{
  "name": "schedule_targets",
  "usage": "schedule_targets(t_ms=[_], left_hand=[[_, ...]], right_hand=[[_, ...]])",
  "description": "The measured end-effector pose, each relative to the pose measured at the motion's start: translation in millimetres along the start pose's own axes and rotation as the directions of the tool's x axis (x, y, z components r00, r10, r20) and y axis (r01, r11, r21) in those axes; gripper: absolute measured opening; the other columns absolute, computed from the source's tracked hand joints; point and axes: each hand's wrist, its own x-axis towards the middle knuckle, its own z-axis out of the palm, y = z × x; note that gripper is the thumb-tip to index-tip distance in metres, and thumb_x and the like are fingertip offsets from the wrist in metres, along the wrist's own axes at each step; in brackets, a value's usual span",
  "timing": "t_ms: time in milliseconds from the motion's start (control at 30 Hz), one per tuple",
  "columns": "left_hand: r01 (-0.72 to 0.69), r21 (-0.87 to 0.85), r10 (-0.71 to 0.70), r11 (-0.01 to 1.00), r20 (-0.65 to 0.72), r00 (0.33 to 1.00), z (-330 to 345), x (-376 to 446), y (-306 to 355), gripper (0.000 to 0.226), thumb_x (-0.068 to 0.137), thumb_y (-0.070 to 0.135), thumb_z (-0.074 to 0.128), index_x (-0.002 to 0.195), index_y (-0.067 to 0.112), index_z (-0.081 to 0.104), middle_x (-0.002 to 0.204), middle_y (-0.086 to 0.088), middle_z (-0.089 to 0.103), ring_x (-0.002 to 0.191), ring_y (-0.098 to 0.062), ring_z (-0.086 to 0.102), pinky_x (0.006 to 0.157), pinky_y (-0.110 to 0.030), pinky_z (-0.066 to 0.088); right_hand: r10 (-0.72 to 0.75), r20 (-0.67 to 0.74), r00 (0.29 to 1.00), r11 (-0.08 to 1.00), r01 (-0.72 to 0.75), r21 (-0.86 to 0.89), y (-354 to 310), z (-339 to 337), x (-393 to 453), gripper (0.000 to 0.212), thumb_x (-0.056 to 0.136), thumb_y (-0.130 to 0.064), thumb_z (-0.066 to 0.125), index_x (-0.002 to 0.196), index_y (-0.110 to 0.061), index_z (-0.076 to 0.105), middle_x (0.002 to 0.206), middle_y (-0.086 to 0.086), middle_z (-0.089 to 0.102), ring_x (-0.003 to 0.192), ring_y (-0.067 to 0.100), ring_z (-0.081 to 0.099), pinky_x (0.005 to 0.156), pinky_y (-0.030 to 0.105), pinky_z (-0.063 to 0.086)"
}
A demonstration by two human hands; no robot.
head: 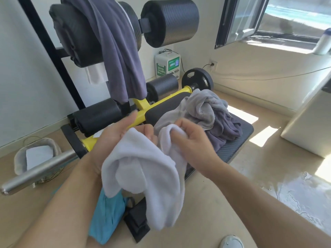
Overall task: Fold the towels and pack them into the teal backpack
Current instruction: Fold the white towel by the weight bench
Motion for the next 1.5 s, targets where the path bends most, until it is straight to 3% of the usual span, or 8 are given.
schedule_targets(t_ms=[133,233,333,533,833,1067,1300,1500], left_hand=[[-0.03,0.512,0.089,0.858,-0.09,0.992,-6.8,4.2,-8.9,0.029,0.068,-0.002,0.083,0.086,0.013,0.065,0.083,-0.003,0.061,0.068,-0.014,0.057,0.061,-0.022,0.051],[0.134,0.761,0.248,0.634,-0.364,0.898,-8.4,15.2,-27.0,0.038,0.069,0.001,0.089,0.092,0.023,0.07,0.085,0.0,0.062,0.067,-0.009,0.054,0.061,-0.022,0.049],[0.196,0.805,0.205,0.56,-0.364,0.909,-2.2,24.6,-39.6,0.045,0.063,0.042,0.093,0.102,0.037,0.072,0.099,0.008,0.073,0.091,-0.01,0.07,0.089,-0.043,0.058],[-0.041,0.688,0.157,0.725,-0.106,0.982,14.4,24.9,-35.2,0.04,0.081,0.031,0.08,0.117,0.018,0.07,0.119,-0.008,0.073,0.116,-0.025,0.067,0.106,-0.047,0.048],[0.013,0.944,0.737,0.33,-0.266,0.621,12.1,42.4,-59.4,0.011,0.095,0.022,0.066,0.1,0.026,0.075,0.089,0.016,0.075,0.089,-0.003,0.07,0.07,-0.016,0.057],[0.031,0.987,0.79,0.158,-0.146,0.595,7.1,46.4,-55.2,0.003,0.088,0.021,0.071,0.088,0.022,0.074,0.087,0.011,0.064,0.082,-0.007,0.062,0.064,-0.016,0.052],[0.019,0.966,0.736,0.257,-0.208,0.644,13.9,45.4,-58.3,0.02,0.085,0.012,0.072,0.077,0.022,0.057,0.071,0.007,0.06,0.067,-0.012,0.058,0.055,-0.021,0.049],[-0.058,0.908,0.743,0.414,-0.3,0.598,12.8,45.7,-55.5,0.043,0.083,-0.002,0.066,0.059,0.019,0.039,0.074,-0.004,0.071,0.067,-0.006,0.059,0.059,-0.013,0.047]], right_hand=[[-0.014,-0.163,0.987,0.993,-0.006,-0.121,-10.4,-26.4,-7.6,0.016,0.085,-0.019,0.072,0.074,-0.015,0.061,0.061,-0.009,0.058,0.06,0.003,0.05,0.057,0.018,0.042],[0.009,-0.123,0.992,0.97,-0.039,-0.241,-12.9,-41.1,-14.8,0.014,0.086,-0.025,0.074,0.076,-0.021,0.064,0.061,-0.007,0.064,0.054,0.002,0.049,0.05,0.011,0.038],[0.01,-0.048,0.999,0.952,-0.024,-0.306,-14.2,-41.0,-19.9,0.015,0.085,-0.026,0.075,0.074,-0.026,0.064,0.057,-0.009,0.065,0.05,0.001,0.051,0.048,0.012,0.04],[-0.05,-0.132,0.99,0.913,-0.009,-0.407,-14.2,-37.0,-18.7,0.017,0.079,-0.042,0.079,0.074,-0.034,0.065,0.068,-0.013,0.064,0.059,0.009,0.06,0.045,0.025,0.048],[-0.072,-0.089,0.993,0.82,0.008,-0.572,-10.2,-35.4,-14.8,0.024,0.076,-0.052,0.081,0.078,-0.034,0.065,0.065,-0.013,0.058,0.062,0.007,0.054,0.06,0.038,0.052],[-0.035,0.073,0.997,0.885,0.065,-0.461,-16.1,-42.4,-16.9,0.018,0.083,-0.044,0.077,0.08,-0.031,0.065,0.07,0.003,0.063,0.054,0.013,0.051,0.048,0.02,0.041],[-0.13,-0.137,0.982,0.889,0.054,-0.456,-7.5,-53.3,-10.5,0.019,0.08,-0.028,0.083,0.076,-0.03,0.065,0.07,-0.008,0.062,0.059,0.004,0.052,0.054,0.015,0.042],[0.119,-0.07,0.99,0.812,-0.138,-0.567,1.4,-50.4,-9.0,0.019,0.083,-0.045,0.078,0.073,-0.033,0.067,0.075,-0.008,0.067,0.072,0.006,0.061,0.066,0.031,0.051]])
